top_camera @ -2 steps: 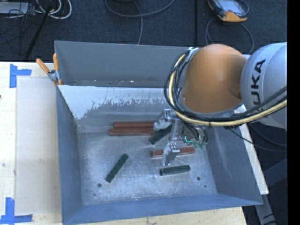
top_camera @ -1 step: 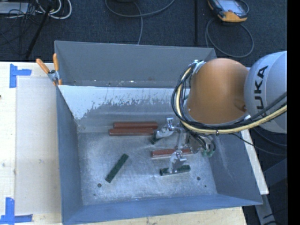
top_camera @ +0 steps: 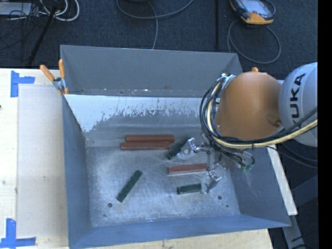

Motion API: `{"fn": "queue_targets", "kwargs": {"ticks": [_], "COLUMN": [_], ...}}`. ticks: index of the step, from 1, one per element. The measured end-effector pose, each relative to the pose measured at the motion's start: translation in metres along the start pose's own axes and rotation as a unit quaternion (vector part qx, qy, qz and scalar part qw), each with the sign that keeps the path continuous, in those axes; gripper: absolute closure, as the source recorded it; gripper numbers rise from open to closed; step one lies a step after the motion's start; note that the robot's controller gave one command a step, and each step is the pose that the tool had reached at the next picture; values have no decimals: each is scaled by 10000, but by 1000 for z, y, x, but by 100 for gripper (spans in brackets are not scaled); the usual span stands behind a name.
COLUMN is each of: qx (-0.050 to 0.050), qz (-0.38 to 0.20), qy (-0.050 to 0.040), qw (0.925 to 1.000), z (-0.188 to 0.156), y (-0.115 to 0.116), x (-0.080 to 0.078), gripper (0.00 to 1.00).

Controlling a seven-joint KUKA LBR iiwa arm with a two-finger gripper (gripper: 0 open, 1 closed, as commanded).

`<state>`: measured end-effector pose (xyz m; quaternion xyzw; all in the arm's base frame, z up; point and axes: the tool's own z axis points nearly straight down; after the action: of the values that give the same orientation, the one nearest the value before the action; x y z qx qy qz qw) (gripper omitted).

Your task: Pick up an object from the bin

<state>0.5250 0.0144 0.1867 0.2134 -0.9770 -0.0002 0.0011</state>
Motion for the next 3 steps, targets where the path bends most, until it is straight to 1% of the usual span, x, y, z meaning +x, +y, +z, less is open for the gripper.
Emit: {"fn": "queue_targets", "kwargs": {"ticks": [1,2,3], "qx": [4,20,34], "qz": [-614,-706,-691], "qy": [-16,-58,-136], "qw": [9981,9975,9975], "z": [43,106,109], "y": [-14,-22,-21], "x": [-5,-6,-8], "gripper": [0,100,0]}}
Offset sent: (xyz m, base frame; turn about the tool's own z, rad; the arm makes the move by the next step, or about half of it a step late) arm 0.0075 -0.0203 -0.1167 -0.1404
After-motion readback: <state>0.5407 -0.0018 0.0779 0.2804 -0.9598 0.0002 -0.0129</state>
